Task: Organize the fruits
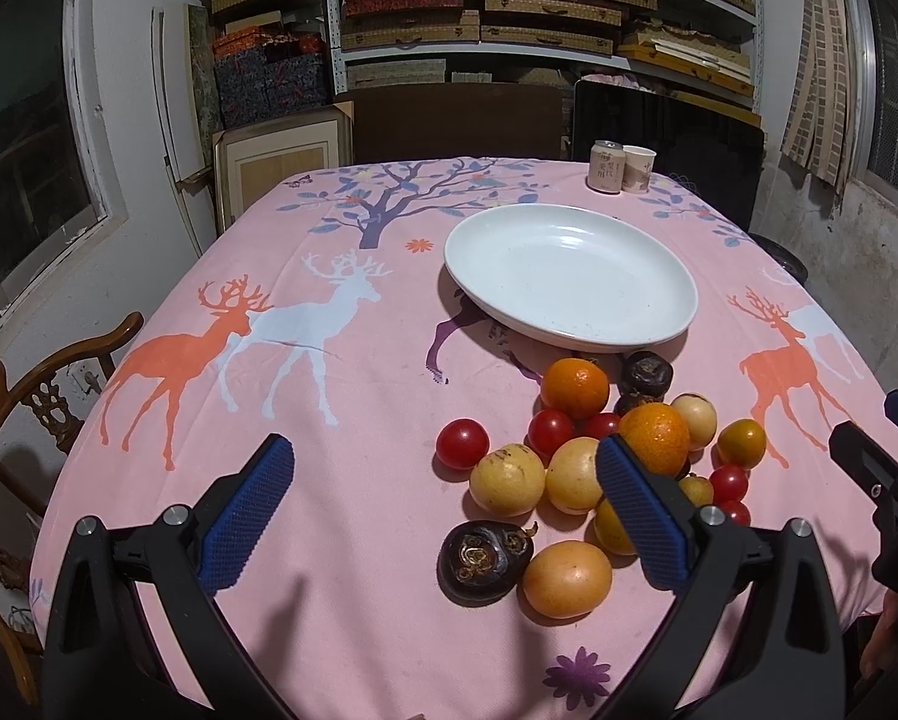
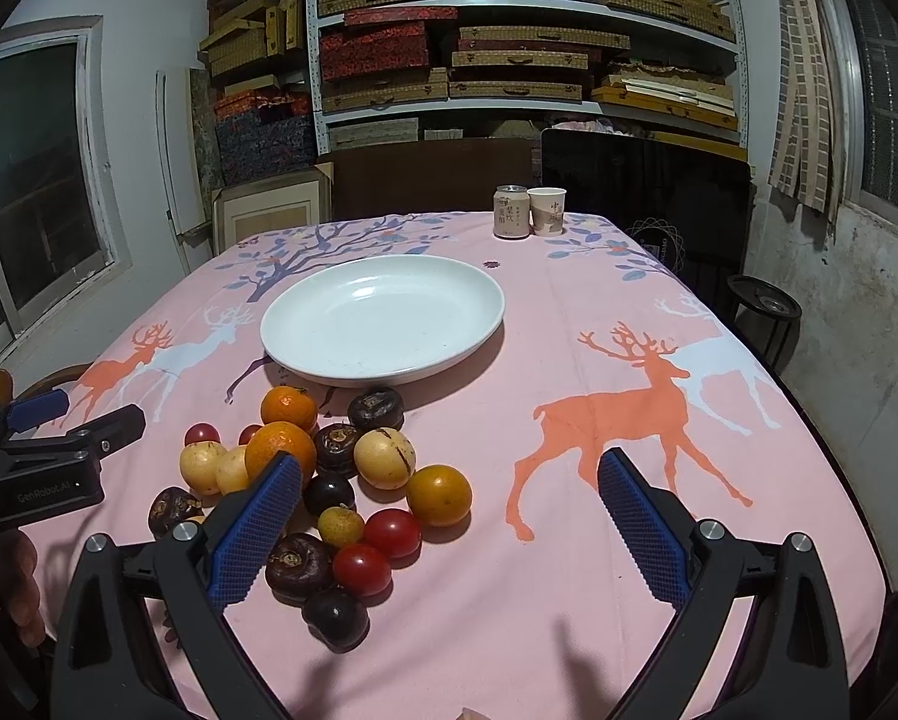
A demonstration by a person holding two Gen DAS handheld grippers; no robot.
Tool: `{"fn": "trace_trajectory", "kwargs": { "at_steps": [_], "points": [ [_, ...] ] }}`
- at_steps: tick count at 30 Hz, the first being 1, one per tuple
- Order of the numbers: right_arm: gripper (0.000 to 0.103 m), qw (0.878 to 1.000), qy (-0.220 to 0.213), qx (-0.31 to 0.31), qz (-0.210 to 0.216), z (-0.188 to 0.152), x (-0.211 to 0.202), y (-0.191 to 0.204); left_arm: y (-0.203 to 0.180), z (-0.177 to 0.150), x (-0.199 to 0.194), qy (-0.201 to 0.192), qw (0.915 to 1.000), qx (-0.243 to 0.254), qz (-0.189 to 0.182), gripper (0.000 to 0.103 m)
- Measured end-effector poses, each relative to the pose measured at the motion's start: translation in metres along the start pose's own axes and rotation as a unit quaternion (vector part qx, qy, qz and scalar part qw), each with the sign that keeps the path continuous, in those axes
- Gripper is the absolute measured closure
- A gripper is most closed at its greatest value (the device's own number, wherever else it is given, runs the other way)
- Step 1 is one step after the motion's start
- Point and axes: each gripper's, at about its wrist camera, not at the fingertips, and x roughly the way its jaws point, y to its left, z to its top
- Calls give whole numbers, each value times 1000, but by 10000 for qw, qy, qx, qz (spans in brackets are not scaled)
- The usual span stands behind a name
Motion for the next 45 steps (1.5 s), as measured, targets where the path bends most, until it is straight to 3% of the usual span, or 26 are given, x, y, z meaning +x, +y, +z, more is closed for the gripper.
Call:
{"fn": "trace_trajectory", "kwargs": {
  "at_steps": [45],
  "points": [
    [4, 9999, -101, -43, -60, 1, -7, 0, 2, -6, -12, -154, 9999, 13, -1, 4]
  ]
}}
